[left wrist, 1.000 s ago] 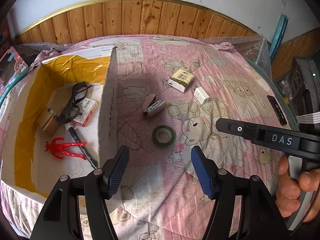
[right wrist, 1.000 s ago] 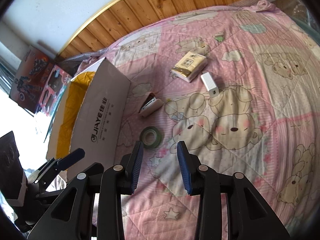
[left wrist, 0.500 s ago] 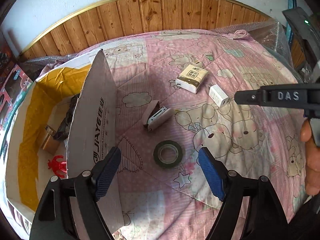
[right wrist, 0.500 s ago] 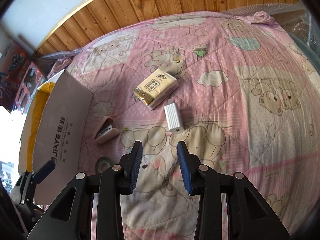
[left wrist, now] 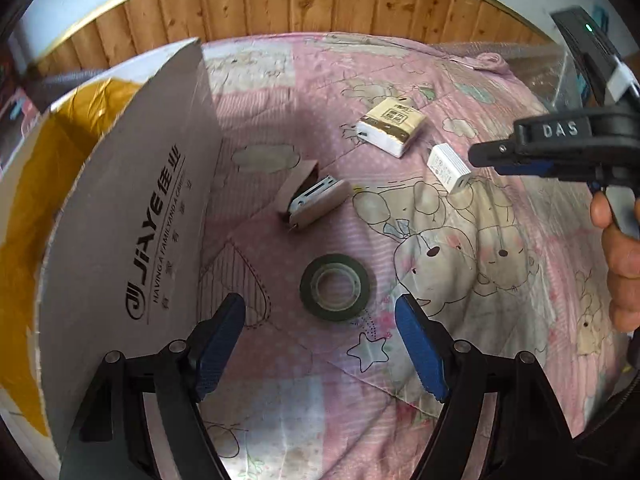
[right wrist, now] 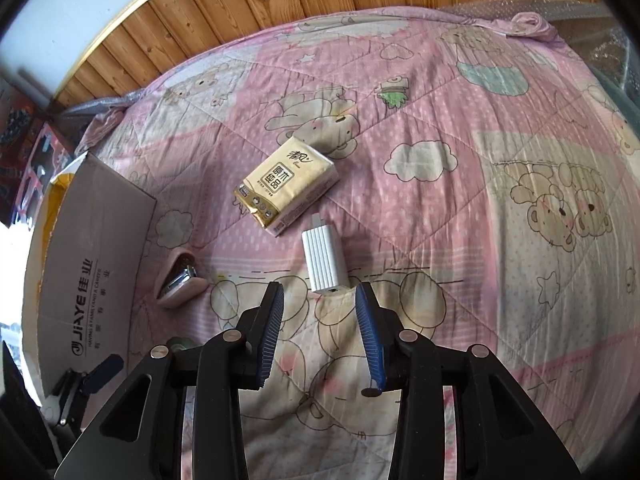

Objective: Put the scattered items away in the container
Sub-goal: 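Grasp the white charger adapter with the right tool while the left tool grasps the green tape roll, then carry the adapter and tape roll with both tools over the cardboard box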

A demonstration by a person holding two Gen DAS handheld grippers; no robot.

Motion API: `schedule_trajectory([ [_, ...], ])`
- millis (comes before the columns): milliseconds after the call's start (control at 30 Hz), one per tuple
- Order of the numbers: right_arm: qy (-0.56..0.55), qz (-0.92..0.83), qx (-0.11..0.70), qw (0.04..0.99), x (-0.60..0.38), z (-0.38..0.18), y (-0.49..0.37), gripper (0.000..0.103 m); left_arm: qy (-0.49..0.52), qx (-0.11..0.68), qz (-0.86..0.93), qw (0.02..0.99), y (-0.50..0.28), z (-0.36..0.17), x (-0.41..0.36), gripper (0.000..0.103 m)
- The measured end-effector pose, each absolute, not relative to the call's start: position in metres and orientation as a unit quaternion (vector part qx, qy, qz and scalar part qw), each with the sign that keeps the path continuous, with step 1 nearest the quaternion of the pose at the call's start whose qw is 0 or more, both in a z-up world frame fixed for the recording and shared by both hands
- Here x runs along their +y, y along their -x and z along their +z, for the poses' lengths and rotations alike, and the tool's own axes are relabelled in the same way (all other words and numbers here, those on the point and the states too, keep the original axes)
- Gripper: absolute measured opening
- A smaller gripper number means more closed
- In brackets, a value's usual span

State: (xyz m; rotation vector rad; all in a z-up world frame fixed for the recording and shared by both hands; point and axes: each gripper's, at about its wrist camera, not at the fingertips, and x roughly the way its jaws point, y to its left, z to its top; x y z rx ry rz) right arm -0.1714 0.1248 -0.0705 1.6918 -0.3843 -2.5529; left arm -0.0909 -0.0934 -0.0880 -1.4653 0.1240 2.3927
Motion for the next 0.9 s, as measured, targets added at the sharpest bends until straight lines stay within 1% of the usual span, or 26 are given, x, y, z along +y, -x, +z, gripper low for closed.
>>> schedule_trajectory([
  [67, -0.550, -0.826, -0.121, 0.025, 0.126, -0.074, 0.174, 0.041, 0.527, 0.016, 0.833, 0.169, 0.097, -0.094, -0.098, 0.078],
  [167, -0.552, -0.825, -0.118, 0.022, 0.127, -0.079, 0.177, 0.041, 0.538, 0.007, 0.824, 0.178, 0.103, -0.102, -0.090, 0.078],
  [367, -0.548, -0.831, -0.089, 0.028, 0.120, -0.089, 0.188, 0.041, 0.557, 0.034, 0.813, 0.168, 0.107, -0.126, -0.075, 0.078],
  [400, -0.547, -0.832, -0.085, 0.029, 0.119, -0.091, 0.190, 0.041, 0.533, 0.048, 0.829, 0.163, 0.103, -0.125, -0.073, 0.074],
  [433, -0.548, -0.832, -0.083, 0.029, 0.119, -0.094, 0.192, 0.041, 0.522, 0.062, 0.836, 0.159, 0.101, -0.127, -0.071, 0.066],
  [467, -0.549, -0.831, -0.085, 0.028, 0.120, -0.097, 0.194, 0.032, 0.509, 0.068, 0.843, 0.158, 0.098, -0.126, -0.071, 0.063],
  [500, -0.551, -0.829, -0.093, 0.029, 0.122, -0.100, 0.195, 0.023, 0.505, 0.064, 0.847, 0.154, 0.097, -0.124, -0.073, 0.053],
  [533, -0.552, -0.827, -0.101, 0.030, 0.124, -0.101, 0.195, 0.022, 0.503, 0.061, 0.849, 0.149, 0.097, -0.122, -0.076, 0.049],
  [767, -0.552, -0.822, -0.137, 0.032, 0.130, -0.092, 0.190, 0.022, 0.512, 0.009, 0.842, 0.169, 0.092, -0.109, -0.091, 0.049],
  [900, -0.546, -0.826, -0.134, 0.036, 0.121, -0.079, 0.178, 0.022, 0.508, -0.012, 0.842, 0.184, 0.082, -0.094, -0.093, 0.048],
])
